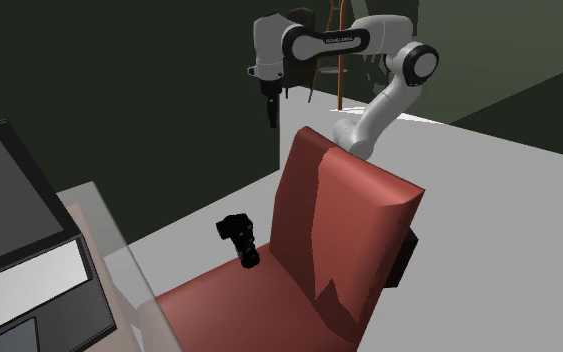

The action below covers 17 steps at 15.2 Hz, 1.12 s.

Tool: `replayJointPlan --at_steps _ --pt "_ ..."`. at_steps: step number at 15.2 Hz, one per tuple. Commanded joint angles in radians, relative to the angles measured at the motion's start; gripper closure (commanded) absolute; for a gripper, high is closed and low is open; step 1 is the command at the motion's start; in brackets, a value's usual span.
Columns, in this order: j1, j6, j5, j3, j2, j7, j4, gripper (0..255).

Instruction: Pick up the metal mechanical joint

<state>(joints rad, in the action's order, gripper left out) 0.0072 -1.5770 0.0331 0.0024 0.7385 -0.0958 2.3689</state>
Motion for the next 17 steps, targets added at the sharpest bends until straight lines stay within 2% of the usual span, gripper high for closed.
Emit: replayJointPlan --at_steps 1,9,17 --pt "0.0 0.0 0.0 0.0 0.0 0.0 0.0 0" --pt "0.073 -0.132 -0.083 0.134 -0.147 -0.111 -0.04 0" --pt "0.127 -0.249 -0.113 0.265 -0.338 -0.222 -0.144 0"
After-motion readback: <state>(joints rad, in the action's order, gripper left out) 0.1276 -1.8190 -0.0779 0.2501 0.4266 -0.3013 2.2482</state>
